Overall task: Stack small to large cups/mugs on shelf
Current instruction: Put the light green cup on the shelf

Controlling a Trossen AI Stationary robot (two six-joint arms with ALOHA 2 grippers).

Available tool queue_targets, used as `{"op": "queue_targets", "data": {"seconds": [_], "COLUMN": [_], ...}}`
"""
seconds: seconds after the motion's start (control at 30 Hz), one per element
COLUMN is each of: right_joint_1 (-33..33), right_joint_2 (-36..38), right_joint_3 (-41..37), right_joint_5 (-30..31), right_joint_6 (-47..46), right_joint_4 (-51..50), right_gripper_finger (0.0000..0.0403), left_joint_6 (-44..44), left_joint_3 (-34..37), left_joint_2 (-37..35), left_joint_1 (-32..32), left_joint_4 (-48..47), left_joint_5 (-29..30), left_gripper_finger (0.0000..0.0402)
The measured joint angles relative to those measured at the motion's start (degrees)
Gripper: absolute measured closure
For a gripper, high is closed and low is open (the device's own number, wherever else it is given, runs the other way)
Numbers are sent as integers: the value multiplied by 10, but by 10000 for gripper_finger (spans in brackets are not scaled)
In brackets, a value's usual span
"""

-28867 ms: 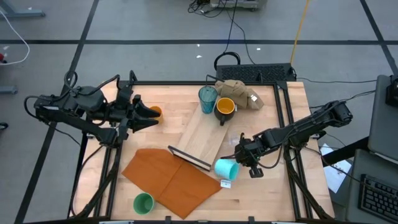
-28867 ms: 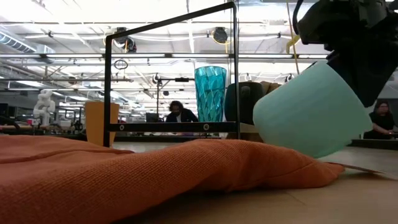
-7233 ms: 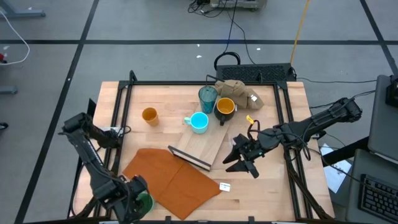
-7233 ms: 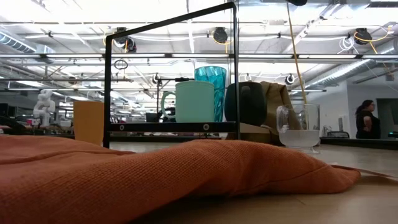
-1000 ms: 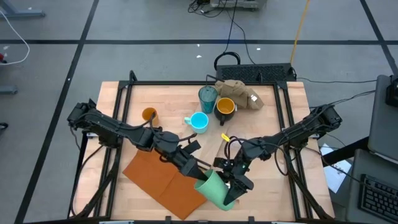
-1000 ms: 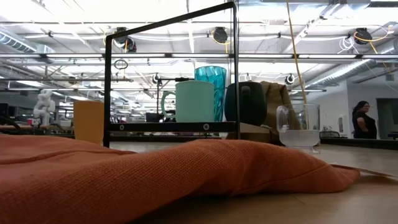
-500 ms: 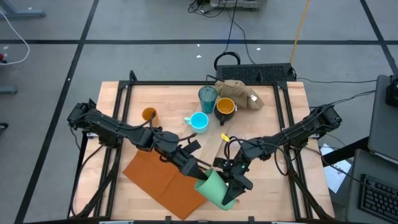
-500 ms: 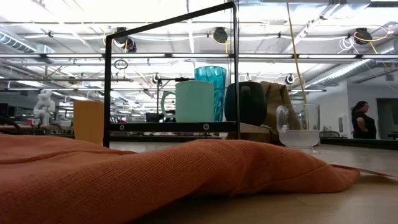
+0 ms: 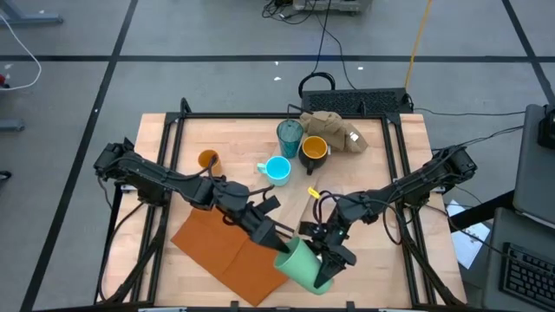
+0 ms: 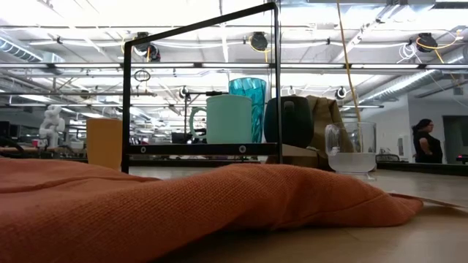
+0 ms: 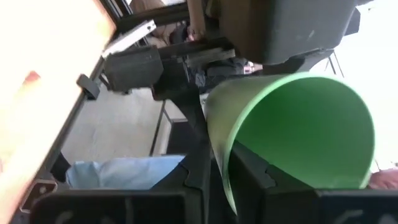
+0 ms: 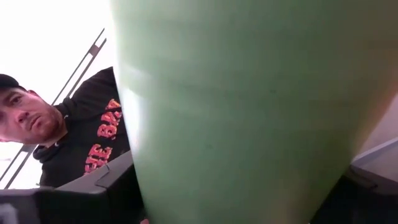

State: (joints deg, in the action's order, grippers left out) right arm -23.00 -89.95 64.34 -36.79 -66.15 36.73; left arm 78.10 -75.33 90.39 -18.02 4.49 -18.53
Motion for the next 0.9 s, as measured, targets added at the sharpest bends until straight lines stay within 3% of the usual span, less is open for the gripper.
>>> {"op": "queue_targets", "data": {"seconds": [0.23,0.6,0.9], "right_joint_1": [0,0,24], "right_joint_2": [0,0,0], "right_joint_3": [0,0,0], "right_joint_5": [-8,-11,-24], "right_joint_6": [-1,9,53], "right_joint_4": [-1,-1,-8], "right_gripper_finger": [90,89,89], "left_joint_6": [4,-41,-73], "left_joint_3": [0,0,0], "left_joint_2": [-3,-28,-116], "left_joint_1": [0,1,-4], "left_joint_4": [0,-62,-214], "left_joint_5": [-35,-80,-43], "left_gripper_finger": [306,189,172]}}
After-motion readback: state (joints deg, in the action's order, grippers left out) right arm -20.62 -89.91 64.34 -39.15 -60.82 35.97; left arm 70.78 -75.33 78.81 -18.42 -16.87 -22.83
